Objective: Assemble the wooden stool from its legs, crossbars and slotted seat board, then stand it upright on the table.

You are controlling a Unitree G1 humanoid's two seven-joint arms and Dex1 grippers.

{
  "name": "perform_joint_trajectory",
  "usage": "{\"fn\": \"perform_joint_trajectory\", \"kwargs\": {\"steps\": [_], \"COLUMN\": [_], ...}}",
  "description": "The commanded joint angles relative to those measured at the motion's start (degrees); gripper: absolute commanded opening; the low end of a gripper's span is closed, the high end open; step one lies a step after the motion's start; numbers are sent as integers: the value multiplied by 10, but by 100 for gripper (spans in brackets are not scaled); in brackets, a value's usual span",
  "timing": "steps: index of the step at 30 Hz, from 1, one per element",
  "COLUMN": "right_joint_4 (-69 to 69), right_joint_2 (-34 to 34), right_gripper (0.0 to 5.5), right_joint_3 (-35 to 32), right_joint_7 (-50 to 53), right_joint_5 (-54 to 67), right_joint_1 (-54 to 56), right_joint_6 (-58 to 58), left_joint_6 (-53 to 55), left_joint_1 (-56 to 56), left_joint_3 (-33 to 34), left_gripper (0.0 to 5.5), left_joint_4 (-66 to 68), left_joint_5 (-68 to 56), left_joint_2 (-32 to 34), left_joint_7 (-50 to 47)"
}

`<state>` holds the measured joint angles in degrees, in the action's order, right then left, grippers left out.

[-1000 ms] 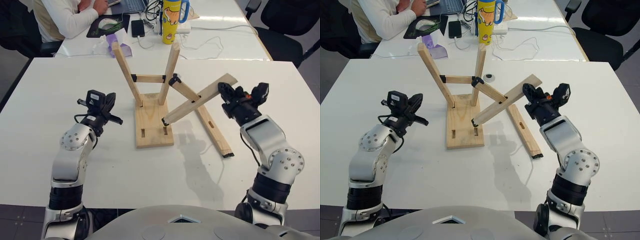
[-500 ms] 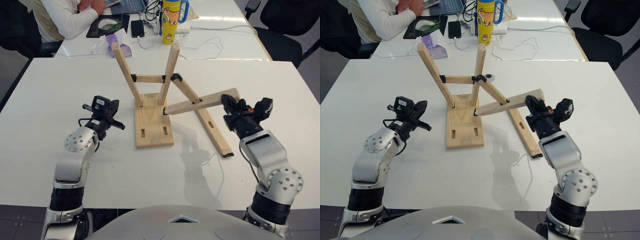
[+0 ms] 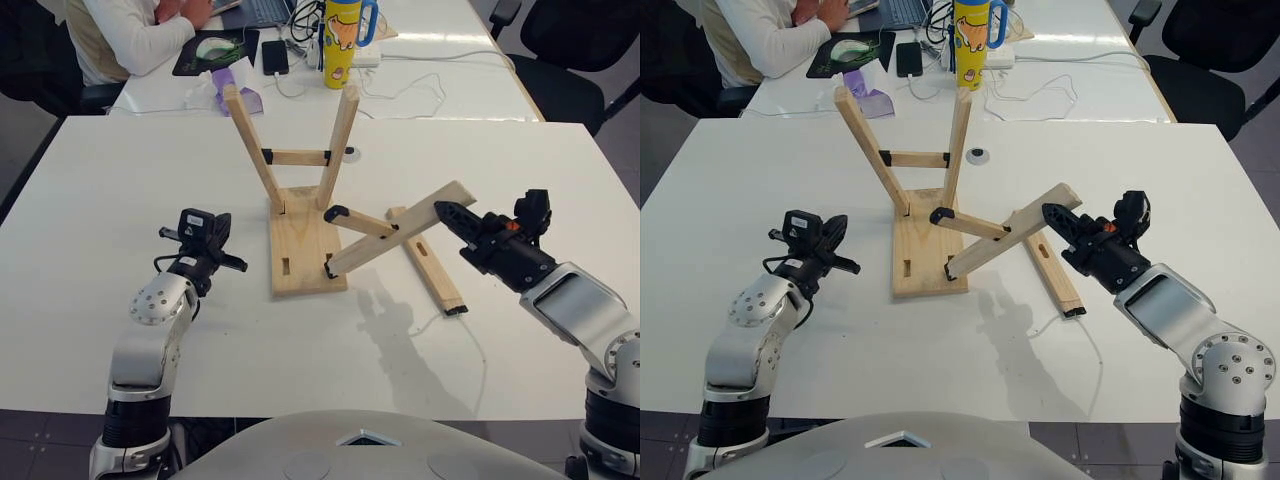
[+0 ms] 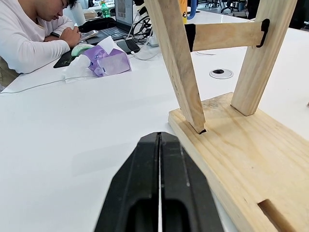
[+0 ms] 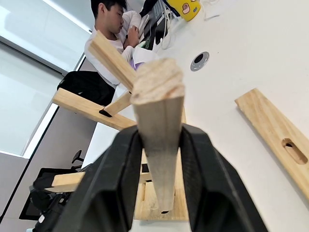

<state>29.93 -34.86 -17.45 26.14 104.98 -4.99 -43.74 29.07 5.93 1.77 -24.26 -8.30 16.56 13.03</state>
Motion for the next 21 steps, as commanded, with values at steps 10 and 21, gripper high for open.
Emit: {"fn": "perform_joint_trajectory", "kwargs": {"steps": [10, 21], "right_joint_4": [12, 17], "right_joint_2": [27, 30], "right_gripper": [106, 106], "right_joint_3": [22, 38], "right_joint_7": [24, 31], "right_joint_5": [-43, -36], "right_joint_1": [-7, -14], "right_joint_6": [66, 72], "left_joint_6": [-9, -13], "left_joint_1": [7, -3], "left_joint_3": [0, 1], "left_gripper": [0, 0], "left_joint_4": [-9, -1], "left_joint_5": [2, 2], "left_joint_2": [-11, -10], "left_joint_7": [-12, -10]}}
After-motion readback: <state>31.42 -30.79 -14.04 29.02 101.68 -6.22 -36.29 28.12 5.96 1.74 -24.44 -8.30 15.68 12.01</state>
